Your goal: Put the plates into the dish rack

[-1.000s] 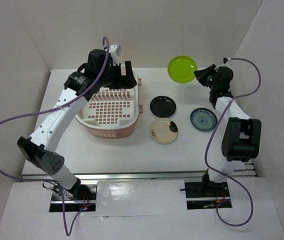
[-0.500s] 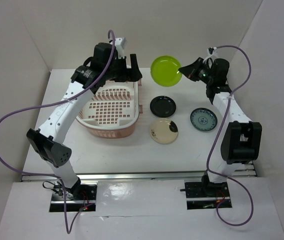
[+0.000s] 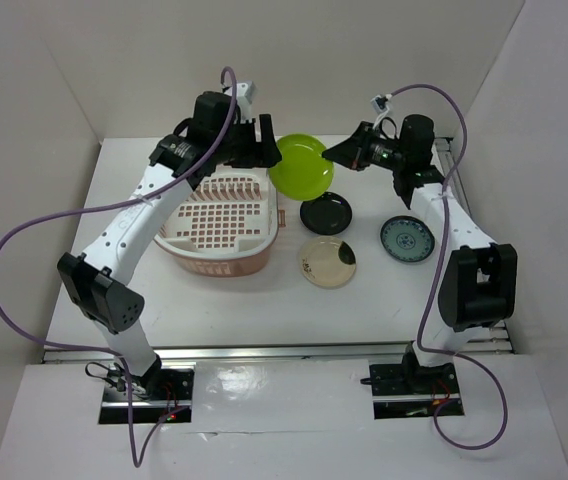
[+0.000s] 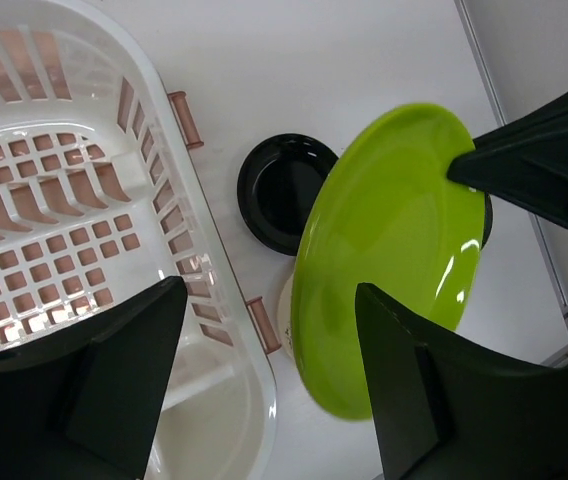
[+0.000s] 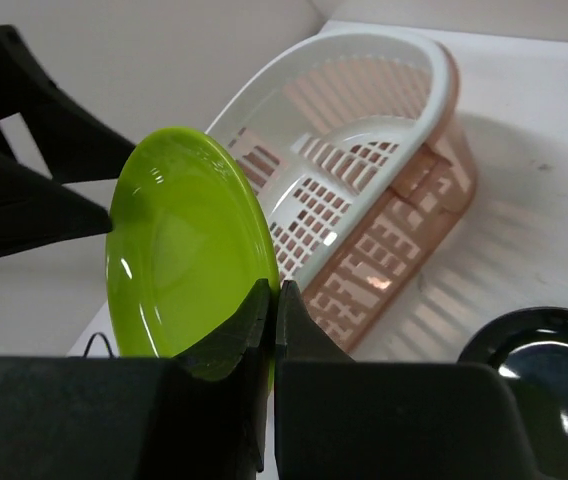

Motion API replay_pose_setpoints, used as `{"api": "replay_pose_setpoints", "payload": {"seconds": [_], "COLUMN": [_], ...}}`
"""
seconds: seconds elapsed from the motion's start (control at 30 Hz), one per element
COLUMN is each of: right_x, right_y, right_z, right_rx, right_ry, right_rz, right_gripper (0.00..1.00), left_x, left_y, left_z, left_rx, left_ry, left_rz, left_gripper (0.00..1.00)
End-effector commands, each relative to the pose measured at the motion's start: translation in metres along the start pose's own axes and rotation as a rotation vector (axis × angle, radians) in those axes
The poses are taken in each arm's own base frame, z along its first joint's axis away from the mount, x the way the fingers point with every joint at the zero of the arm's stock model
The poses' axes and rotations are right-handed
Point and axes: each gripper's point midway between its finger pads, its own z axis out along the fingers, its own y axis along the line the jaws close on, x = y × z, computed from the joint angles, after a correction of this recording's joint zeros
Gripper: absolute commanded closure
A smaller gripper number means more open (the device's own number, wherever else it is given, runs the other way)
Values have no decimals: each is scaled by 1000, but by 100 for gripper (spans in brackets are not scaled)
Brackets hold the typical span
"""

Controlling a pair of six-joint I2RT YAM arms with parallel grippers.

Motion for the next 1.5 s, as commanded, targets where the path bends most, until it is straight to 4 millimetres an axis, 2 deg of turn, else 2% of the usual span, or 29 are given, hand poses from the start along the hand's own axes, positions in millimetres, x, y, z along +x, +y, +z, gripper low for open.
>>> {"api": "replay_pose_setpoints", "payload": {"seconds": [0.0, 0.07, 0.2, 0.23, 0.3, 0.33, 0.37, 0.4, 0.43, 0.47, 0.5, 0.53, 0.6, 0.63, 0.77, 0.8, 0.83, 0.93, 0.97, 1.0, 1.03, 1.13, 1.17, 1.23, 1.27, 1.3, 1.47], "right_x": [-23, -20, -17, -20, -17, -18, -21, -21, -21, -21, -23, -24, -28, -29, -32, -36, -29, -28, -24, -24, -20, -18, -16, -13, -13, -13, -10], "right_y": [50, 58, 52, 55, 46, 47, 43, 39, 39, 39, 36, 35, 33, 30, 10, 13, 3, -1, -6, -6, -8, -10, -13, -13, -13, -13, -13], "right_z": [1, 6, 11, 11, 13, 13, 14, 14, 14, 14, 15, 15, 16, 18, 25, 25, 30, 33, 35, 35, 39, 40, 41, 41, 41, 41, 44], "right_rx": [-142, -163, -142, -145, -118, -116, -99, -77, -77, -77, -59, -51, -37, -27, 14, 10, 19, 22, 26, 26, 30, 30, 33, 29, 29, 29, 0], "right_ry": [-21, -16, -15, -20, -18, -15, -27, -31, -31, -31, -42, -48, -44, -44, -47, -54, -38, -34, -27, -27, -21, -21, -16, -4, -4, -4, 3], "right_rz": [-127, -136, -120, -126, -127, -123, -133, -122, -122, -122, -121, -130, -128, -122, -101, -109, -80, -75, -66, -66, -60, -60, -54, -56, -55, -55, -44], "right_gripper": [100, 100, 100, 100, 100, 100, 100, 93, 80, 57, 9, 0, 0, 0, 0, 0, 0, 0, 0, 0, 0, 0, 0, 0, 0, 0, 0], "left_x": [-14, -14, -12, -12, -12, -12, -14, -22, -23, -25, -26, -29, -42, -44, -63, -62, -63, -76, -73, -83, -87, -95, -100, -94, -96, -89, -90], "left_y": [-7, -7, -7, -7, -7, -7, -9, -10, -8, -5, -3, 5, 9, 21, 44, 51, 64, 81, 98, 102, 112, 131, 143, 158, 167, 176, 214], "left_z": [-6, -6, -6, -7, -7, -7, -9, -13, -15, -14, -18, -17, -24, -26, -45, -44, -50, -62, -68, -68, -78, -79, -89, -78, -80, -72, -69], "left_rx": [27, 27, 27, 27, 27, 27, 28, 25, 9, -5, -22, -67, -106, -170, -310, -345, -416, -517, -612, -647, -722, -846, -913, -952, -972, -989, -1092], "left_ry": [-62, -62, -60, -60, -60, -60, -63, -85, -87, -88, -87, -98, -139, -152, -227, -224, -230, -297, -298, -349, -372, -381, -386, -352, -351, -327, -305], "left_rz": [25, 25, 5, 5, -4, -5, -4, -4, -5, 5, 5, 15, 33, 40, 103, 122, 161, 223, 278, 285, 295, 367, 371, 382, 393, 412, 455], "left_gripper": [19, 26, 46, 60, 74, 93, 99, 100, 100, 100, 100, 100, 100, 100, 100, 100, 100, 100, 100, 100, 100, 100, 100, 100, 100, 100, 100]}}
